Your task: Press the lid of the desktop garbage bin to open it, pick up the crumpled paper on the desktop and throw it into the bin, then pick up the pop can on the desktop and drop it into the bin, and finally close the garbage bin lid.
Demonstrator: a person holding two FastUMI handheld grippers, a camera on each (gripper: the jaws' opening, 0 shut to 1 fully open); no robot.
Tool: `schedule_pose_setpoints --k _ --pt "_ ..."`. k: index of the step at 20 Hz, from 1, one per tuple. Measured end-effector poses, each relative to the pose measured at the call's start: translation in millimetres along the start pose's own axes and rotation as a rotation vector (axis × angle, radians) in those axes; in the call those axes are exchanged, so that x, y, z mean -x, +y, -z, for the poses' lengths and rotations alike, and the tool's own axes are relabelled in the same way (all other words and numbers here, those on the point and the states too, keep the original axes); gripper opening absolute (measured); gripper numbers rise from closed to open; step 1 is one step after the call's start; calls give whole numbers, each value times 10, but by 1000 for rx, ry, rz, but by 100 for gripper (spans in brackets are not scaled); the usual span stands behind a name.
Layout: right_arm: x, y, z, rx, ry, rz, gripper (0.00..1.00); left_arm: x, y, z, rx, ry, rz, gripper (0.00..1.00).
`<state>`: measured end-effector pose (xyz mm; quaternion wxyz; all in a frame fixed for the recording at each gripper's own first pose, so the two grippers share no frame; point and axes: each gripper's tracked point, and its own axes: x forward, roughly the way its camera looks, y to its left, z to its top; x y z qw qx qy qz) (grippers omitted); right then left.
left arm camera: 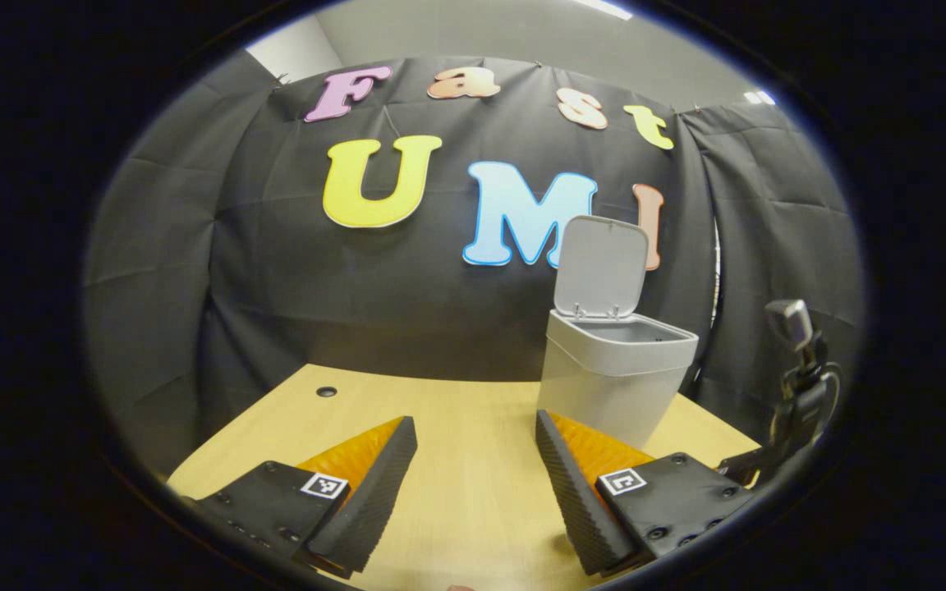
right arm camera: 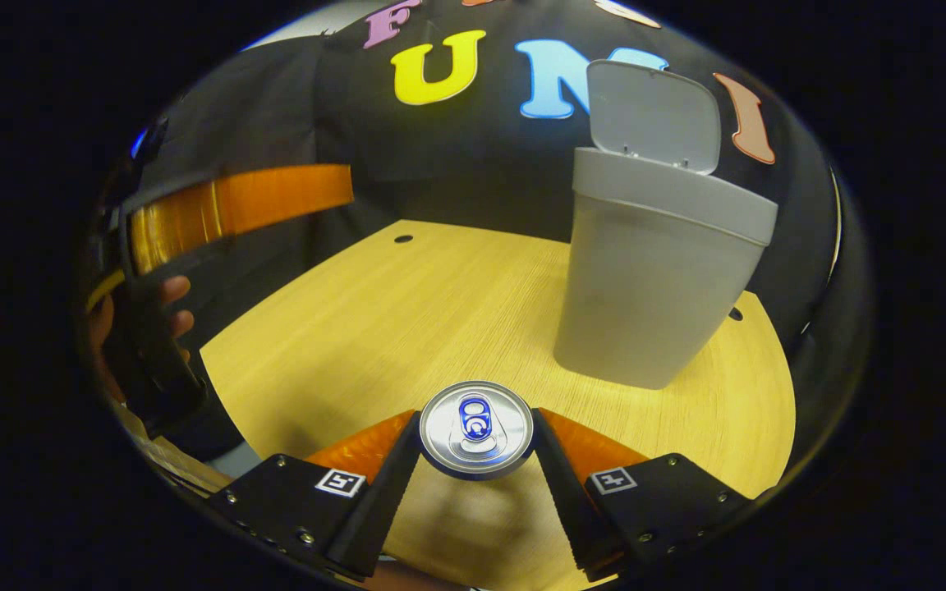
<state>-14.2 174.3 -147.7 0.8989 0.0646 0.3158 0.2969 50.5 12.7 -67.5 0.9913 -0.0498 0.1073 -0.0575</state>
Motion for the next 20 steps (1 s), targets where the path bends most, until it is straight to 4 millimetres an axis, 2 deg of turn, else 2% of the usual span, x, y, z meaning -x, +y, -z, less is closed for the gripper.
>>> schedule_pose_setpoints --k 5,10,15,20 --pt "198 -221 -465 -3 -147 56 84 -23 -81 4 -3 4 18 96" --pt "377 -252 -886 -92 -270 15 84 -34 -144 9 -11 6 29 96" --pt "539 -410 -1298 -213 -414 -30 84 -33 -152 13 -11 6 26 96" --pt "758 -764 -1807 -222 -589 30 83 -11 -128 40 -11 10 15 96"
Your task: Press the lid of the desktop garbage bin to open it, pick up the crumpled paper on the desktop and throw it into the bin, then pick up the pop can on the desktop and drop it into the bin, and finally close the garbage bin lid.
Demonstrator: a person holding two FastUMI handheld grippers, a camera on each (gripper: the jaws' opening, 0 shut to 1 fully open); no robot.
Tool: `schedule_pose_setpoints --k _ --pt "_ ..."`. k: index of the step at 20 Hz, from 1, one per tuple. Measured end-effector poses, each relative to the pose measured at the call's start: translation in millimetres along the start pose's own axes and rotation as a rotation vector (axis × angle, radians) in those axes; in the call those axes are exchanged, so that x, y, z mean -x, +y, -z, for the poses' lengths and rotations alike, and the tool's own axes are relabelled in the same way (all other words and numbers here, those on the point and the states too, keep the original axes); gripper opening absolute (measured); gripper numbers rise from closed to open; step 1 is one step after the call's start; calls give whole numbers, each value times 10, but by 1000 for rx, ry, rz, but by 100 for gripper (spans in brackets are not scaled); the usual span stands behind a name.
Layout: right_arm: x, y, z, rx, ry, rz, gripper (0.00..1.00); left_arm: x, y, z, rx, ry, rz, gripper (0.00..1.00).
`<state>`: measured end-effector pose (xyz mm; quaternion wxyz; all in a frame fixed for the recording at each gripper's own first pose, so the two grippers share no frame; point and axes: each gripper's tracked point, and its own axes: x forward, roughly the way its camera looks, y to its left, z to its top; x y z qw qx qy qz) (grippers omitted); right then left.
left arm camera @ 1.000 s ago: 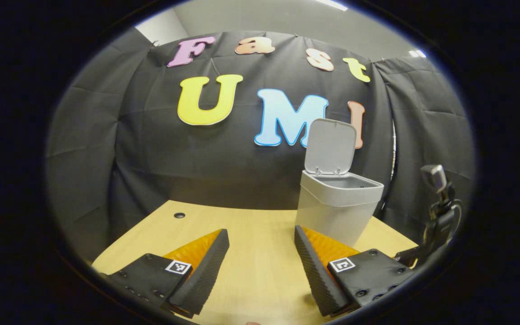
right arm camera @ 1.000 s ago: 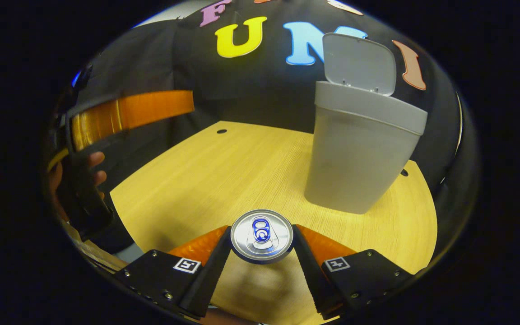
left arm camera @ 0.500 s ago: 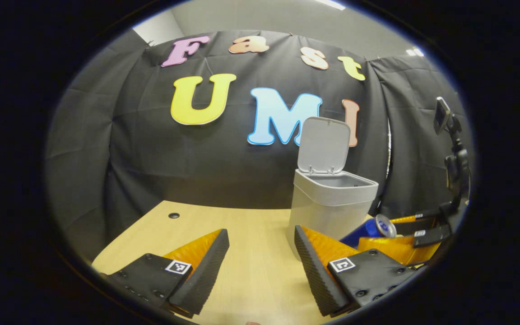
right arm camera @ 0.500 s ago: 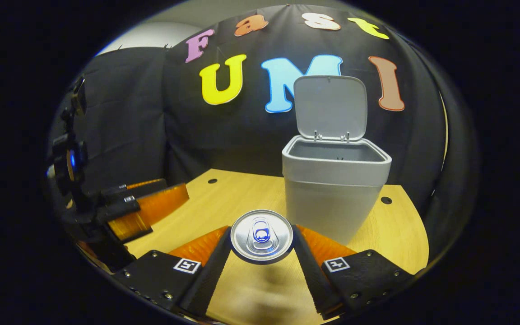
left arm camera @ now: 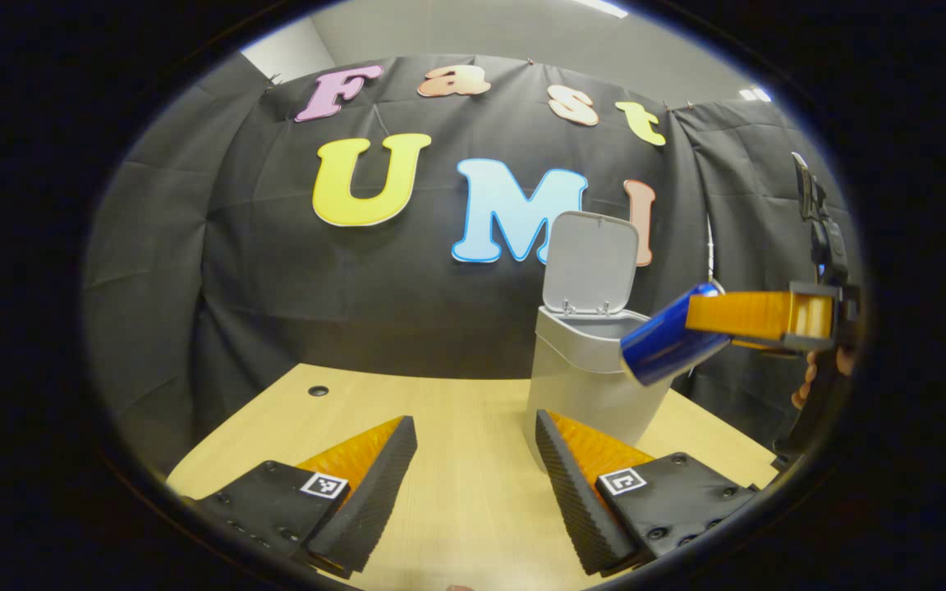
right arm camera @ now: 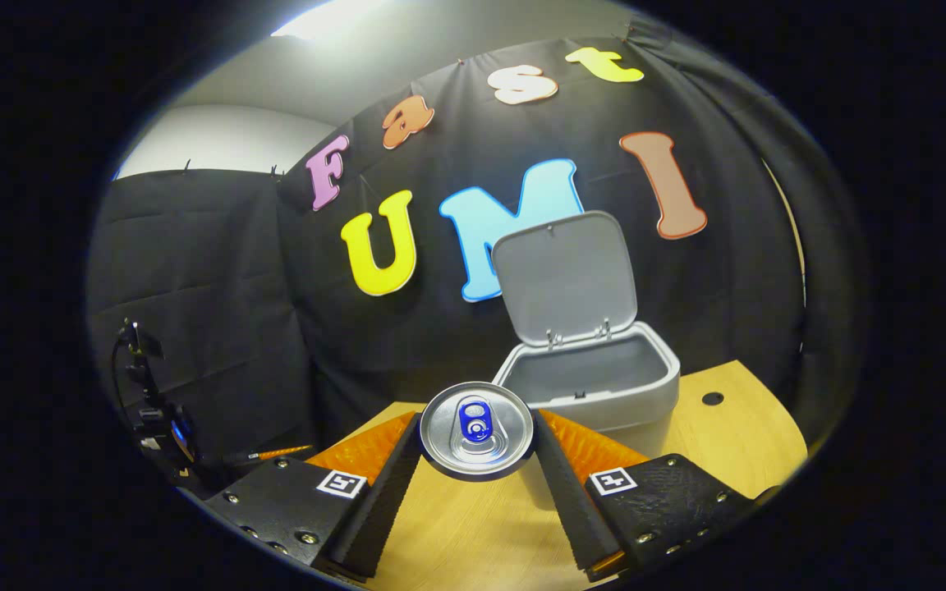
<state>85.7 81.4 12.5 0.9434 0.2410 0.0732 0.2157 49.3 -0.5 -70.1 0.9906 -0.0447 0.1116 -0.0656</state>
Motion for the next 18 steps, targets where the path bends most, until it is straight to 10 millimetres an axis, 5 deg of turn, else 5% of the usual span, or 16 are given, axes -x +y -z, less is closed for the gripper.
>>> schedule_pose_setpoints --k 6,18 --pt "-225 -249 -364 69 -107 86 83 46 -12 1 -15 -2 -4 95" --pt "-775 -349 -121 219 -21 160 84 196 56 5 -35 -9 -37 95"
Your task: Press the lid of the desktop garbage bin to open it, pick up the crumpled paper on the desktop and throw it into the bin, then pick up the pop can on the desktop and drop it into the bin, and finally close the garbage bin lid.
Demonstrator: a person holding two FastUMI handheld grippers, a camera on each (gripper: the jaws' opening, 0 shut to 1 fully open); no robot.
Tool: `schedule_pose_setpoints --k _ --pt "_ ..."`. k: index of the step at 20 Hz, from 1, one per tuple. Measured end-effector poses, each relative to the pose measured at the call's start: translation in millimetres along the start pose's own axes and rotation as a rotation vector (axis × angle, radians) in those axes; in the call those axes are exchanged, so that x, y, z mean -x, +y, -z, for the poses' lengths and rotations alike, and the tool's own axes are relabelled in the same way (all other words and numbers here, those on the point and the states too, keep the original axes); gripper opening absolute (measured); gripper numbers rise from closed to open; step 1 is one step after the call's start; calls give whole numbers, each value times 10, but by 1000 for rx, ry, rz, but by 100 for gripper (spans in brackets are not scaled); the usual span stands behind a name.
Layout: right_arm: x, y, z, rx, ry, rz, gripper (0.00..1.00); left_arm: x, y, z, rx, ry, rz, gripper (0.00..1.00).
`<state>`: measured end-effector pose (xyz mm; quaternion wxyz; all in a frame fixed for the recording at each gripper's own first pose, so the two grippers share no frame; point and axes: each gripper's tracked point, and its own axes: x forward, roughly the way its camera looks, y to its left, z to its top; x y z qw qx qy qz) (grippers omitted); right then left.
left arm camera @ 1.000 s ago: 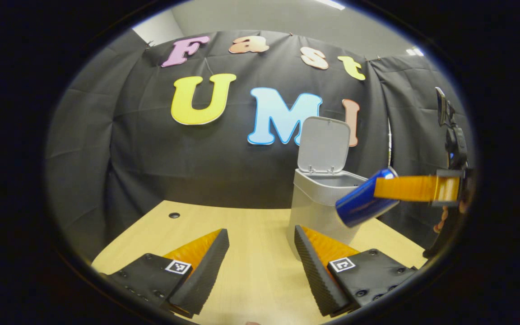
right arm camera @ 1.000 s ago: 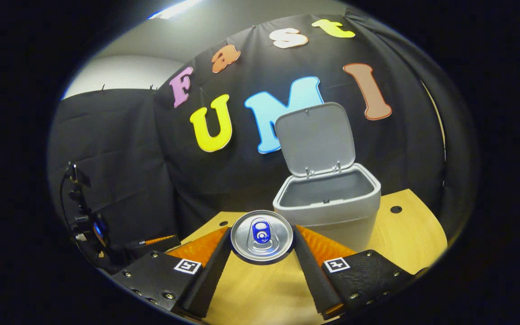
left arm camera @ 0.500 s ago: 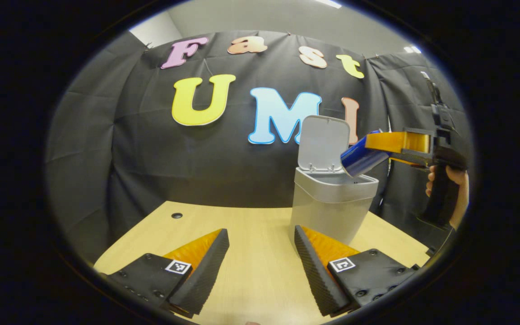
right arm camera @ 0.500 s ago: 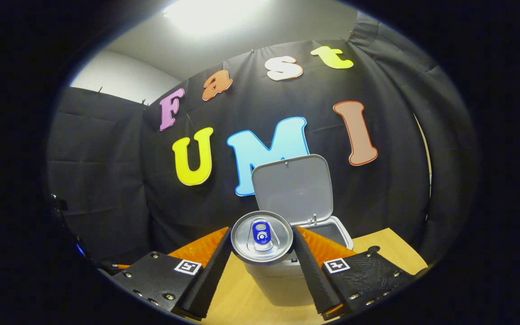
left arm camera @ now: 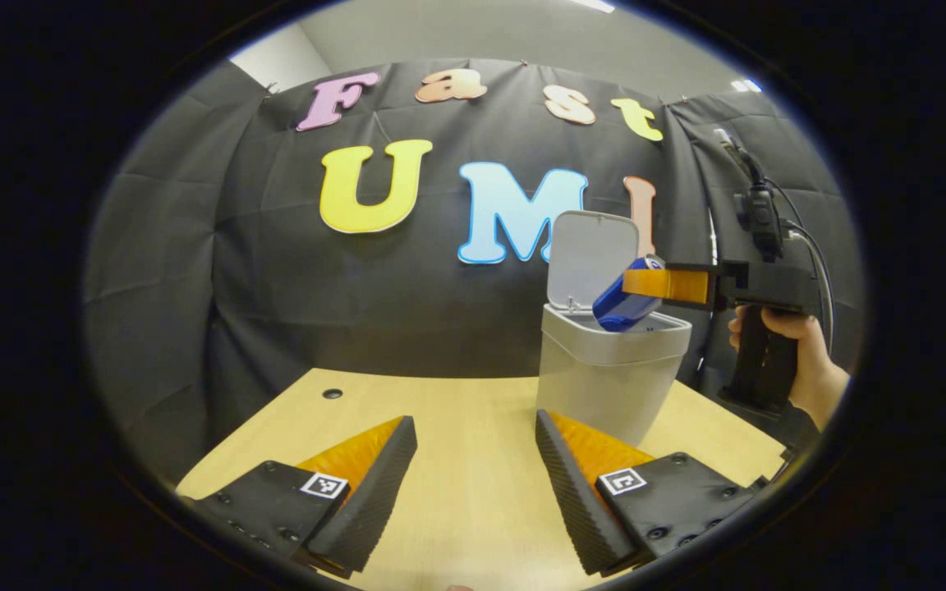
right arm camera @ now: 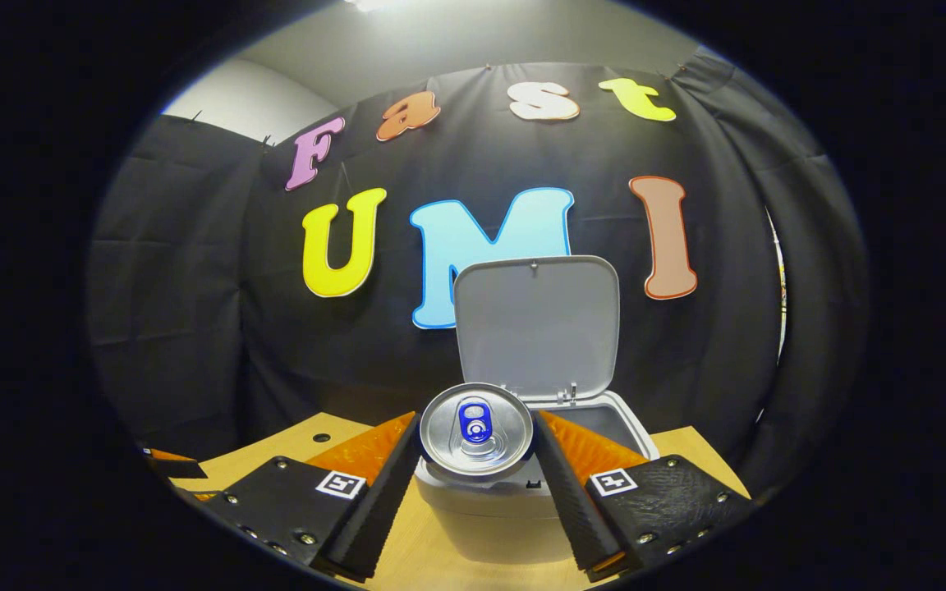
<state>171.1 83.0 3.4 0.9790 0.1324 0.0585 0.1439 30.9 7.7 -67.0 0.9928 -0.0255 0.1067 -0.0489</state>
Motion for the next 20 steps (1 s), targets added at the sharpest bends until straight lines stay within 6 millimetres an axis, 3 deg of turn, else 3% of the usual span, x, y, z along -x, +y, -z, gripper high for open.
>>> schedule_pose_setpoints --k 13,17,20 --pt "-33 11 -269 79 -9 58 85 -54 199 -74 -31 -35 26 95" --pt "-119 -90 -500 90 -13 117 85 -160 287 -205 -100 -78 71 95" --pt "-221 -275 -676 122 -11 191 85 -237 291 -316 -167 -112 122 95"
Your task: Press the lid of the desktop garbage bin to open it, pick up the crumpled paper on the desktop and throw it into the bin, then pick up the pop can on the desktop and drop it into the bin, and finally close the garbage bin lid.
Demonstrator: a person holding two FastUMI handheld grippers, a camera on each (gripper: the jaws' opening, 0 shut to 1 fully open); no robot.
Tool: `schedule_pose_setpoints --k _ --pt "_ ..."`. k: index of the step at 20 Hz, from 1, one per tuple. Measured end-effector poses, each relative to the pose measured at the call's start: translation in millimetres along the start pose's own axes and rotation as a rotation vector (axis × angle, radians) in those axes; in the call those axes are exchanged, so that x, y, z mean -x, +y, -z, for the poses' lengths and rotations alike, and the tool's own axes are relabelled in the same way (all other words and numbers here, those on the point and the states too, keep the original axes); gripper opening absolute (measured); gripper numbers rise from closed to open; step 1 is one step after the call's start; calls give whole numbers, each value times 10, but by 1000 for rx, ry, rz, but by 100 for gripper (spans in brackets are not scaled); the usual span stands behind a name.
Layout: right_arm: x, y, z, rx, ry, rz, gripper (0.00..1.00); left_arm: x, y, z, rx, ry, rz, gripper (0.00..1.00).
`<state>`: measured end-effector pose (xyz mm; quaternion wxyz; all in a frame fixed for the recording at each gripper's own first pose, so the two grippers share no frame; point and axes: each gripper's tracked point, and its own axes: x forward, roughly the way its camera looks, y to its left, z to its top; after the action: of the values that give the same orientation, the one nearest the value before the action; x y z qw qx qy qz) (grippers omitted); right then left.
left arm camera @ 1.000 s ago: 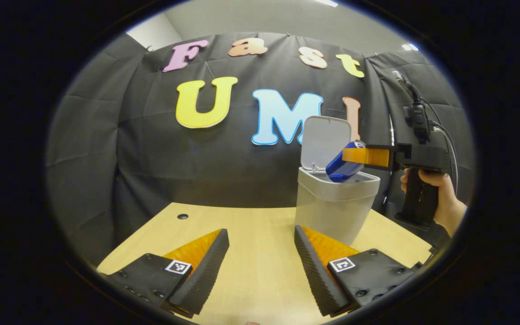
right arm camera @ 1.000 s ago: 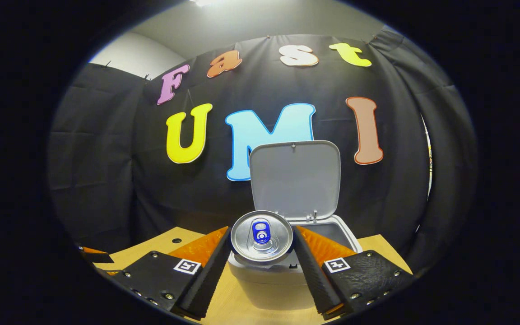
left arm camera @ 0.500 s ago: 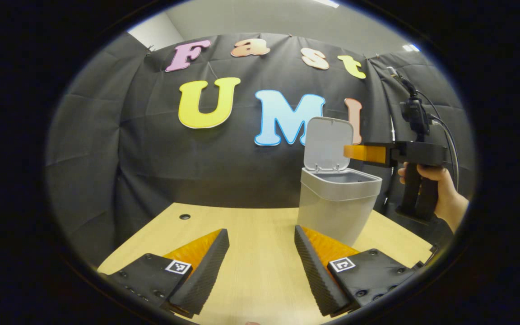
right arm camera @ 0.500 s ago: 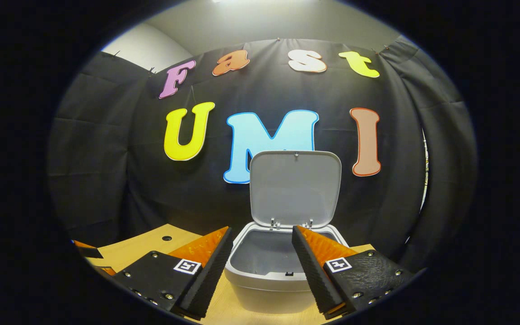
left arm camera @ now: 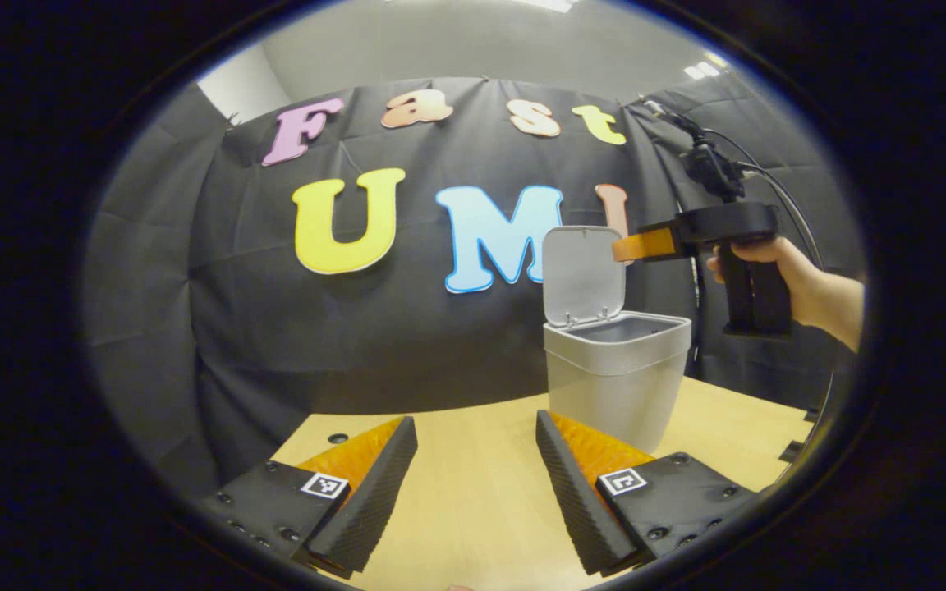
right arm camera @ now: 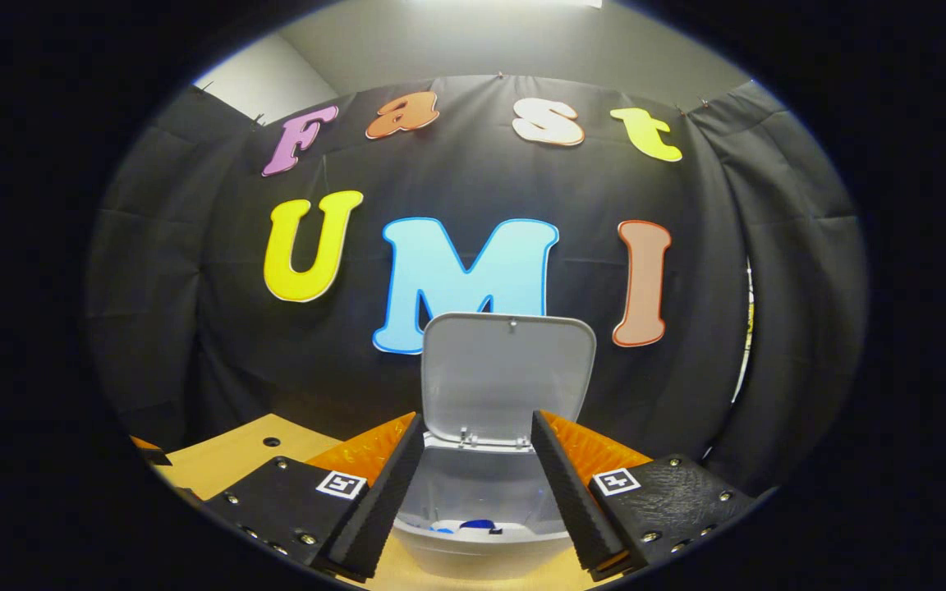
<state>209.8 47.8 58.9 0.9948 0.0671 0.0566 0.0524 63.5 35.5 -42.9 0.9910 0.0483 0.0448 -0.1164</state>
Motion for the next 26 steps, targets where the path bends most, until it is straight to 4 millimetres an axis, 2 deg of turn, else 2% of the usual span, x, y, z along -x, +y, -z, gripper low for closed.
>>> schedule_pose_setpoints --k 2,4,5,6,9,10,11,12,13,14,15,16,21,22,24,26 --pt "-105 -65 -141 22 -3 27 85 -38 -40 -29 -17 -18 47 96" --pt "-250 -121 -274 40 -11 42 85 -61 -48 -30 -15 -27 72 94" --pt "-326 -156 -339 51 -12 51 81 -68 -34 -13 -10 -26 71 93" --pt "-392 -179 -404 58 -15 56 84 -76 -25 0 -5 -21 71 94" --pt "-611 -204 -558 53 -24 55 84 -76 62 -3 13 -21 41 100" --pt "-679 -217 -584 49 -24 57 84 -78 102 -7 14 -21 28 100" --pt "-744 -234 -592 43 -21 57 84 -84 132 -14 14 -23 15 96" --pt "-799 -247 -604 33 -17 58 84 -97 157 -24 14 -25 2 96" --pt "-824 -272 -637 20 -15 58 84 -109 170 -9 17 -22 -11 100" --pt "-867 -280 -652 5 -16 58 84 -117 175 -3 24 -20 -20 96" --pt "-913 -294 -670 -5 -18 58 87 -119 166 10 35 -18 -25 96" --pt "-955 -313 -687 -10 -18 62 87 -121 143 21 47 -16 -29 100" --pt "-1187 -402 -799 -4 -31 71 87 -141 117 77 93 3 -67 100" --pt "-1225 -421 -815 -3 -30 75 87 -135 122 90 99 7 -74 90" --pt "-1301 -452 -829 -3 -30 77 87 -113 136 82 102 8 -91 100" --pt "-1345 -465 -797 -9 -21 75 85 -96 155 90 106 9 -111 100"
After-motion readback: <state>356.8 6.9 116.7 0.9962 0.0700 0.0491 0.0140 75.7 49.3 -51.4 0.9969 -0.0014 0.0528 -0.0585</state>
